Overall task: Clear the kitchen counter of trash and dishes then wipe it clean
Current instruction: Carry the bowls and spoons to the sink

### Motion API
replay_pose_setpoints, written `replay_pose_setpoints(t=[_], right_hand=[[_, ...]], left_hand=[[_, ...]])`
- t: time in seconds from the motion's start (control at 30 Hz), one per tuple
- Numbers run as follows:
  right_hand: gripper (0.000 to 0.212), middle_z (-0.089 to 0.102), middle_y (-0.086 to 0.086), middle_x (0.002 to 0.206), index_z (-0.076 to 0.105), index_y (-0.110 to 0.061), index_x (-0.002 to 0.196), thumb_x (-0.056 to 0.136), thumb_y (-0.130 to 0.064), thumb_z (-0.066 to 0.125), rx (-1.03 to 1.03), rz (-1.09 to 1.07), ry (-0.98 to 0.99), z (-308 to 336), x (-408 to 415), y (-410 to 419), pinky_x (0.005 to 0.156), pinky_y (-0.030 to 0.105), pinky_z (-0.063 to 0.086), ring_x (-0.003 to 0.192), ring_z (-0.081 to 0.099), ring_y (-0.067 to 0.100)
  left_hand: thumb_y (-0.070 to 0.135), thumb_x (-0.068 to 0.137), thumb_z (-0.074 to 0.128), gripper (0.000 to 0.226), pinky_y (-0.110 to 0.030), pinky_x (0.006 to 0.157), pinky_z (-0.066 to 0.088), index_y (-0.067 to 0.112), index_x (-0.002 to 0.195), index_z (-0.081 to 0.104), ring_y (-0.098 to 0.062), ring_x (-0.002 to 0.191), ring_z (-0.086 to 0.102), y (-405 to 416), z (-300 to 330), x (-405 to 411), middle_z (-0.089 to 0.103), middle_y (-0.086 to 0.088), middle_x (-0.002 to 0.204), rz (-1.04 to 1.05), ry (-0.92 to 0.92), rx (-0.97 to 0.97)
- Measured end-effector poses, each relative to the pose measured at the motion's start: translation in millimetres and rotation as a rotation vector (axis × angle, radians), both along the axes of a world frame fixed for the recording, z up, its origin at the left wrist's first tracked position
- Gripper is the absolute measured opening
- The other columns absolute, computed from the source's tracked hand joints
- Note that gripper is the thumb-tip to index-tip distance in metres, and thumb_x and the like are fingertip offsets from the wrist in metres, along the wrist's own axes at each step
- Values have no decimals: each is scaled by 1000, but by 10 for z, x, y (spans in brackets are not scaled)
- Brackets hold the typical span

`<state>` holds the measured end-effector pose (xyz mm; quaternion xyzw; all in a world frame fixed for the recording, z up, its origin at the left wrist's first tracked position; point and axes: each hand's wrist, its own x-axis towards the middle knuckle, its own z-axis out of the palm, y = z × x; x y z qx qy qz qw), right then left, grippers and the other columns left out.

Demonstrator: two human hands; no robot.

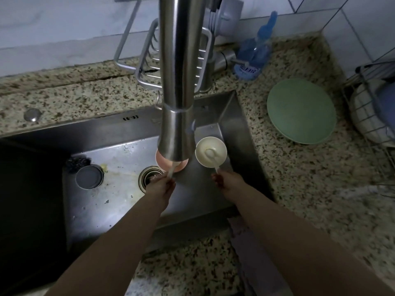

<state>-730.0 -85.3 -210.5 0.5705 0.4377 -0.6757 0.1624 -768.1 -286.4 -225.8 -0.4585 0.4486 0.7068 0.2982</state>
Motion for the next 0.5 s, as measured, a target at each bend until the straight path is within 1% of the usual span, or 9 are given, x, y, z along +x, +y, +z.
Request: replay_pose_setpoints(t=[0.03,0.1,0.17,0.2,0.27,0.33,0.4,0.43,0.5], right_hand=[[14,59,8,75,58,-7,88,99,-14,55,-9,-3,-5,-22,-11,-4,59,24,39,63,52,13],[8,59,7,76,58,-5,99,100,-12,53,-29,-37,-11,-57,-23,-25,61,24,41,65,54,13],[16,59,7,78,56,-4,114,101,-8,50,-52,-71,-8,-81,-24,-54,63,23,43,68,55,13],[22,59,7,79,56,-1,121,101,-7,49,-62,-75,-7,-83,-25,-68,64,23,44,69,56,13],[29,59,8,81,53,3,128,102,-6,47,-73,-76,-19,-111,-15,-94,66,24,46,71,57,14],[31,57,9,81,51,5,130,102,-5,43,-71,-67,-41,-127,-2,-104,67,26,47,71,57,15],[32,56,10,82,49,5,132,102,-3,40,-74,-64,-53,-147,16,-107,71,28,49,71,56,17],[33,55,10,82,48,4,132,101,-2,39,-82,-59,-57,-149,23,-110,72,29,49,71,56,17],[34,54,9,82,47,3,134,101,-3,38,-92,-55,-59,-138,38,-116,74,30,50,72,56,17]], left_hand=[[2,96,54,35,-17,57,57,1,132,56,-13,82,63,5,-38,4,63,-8,91,-1,2,-7],[1,97,52,37,-18,57,57,1,134,54,-14,83,64,6,-97,20,64,-9,93,3,-4,-8],[1,96,54,39,-21,59,58,1,134,54,-17,88,66,3,-169,30,65,-11,95,24,-14,-19],[0,96,52,40,-23,66,58,1,136,52,-19,94,67,7,-187,37,65,-11,96,-1,-18,-21],[-2,98,46,43,-29,86,53,0,141,46,-26,115,62,29,-201,47,62,-11,101,-59,-21,-35],[-4,100,42,44,-34,95,48,2,143,43,-29,129,53,48,-219,54,60,-19,121,-78,-31,-52],[-3,100,40,45,-37,108,42,1,145,38,-31,138,44,73,-198,50,46,-23,145,-135,-50,-90],[-2,100,40,46,-38,113,38,-1,146,36,-31,140,40,84,-175,45,41,-22,150,-162,-43,-105],[3,101,40,45,-37,115,35,-1,146,36,-31,141,38,98,-142,42,38,-20,152,-167,-19,-115]])
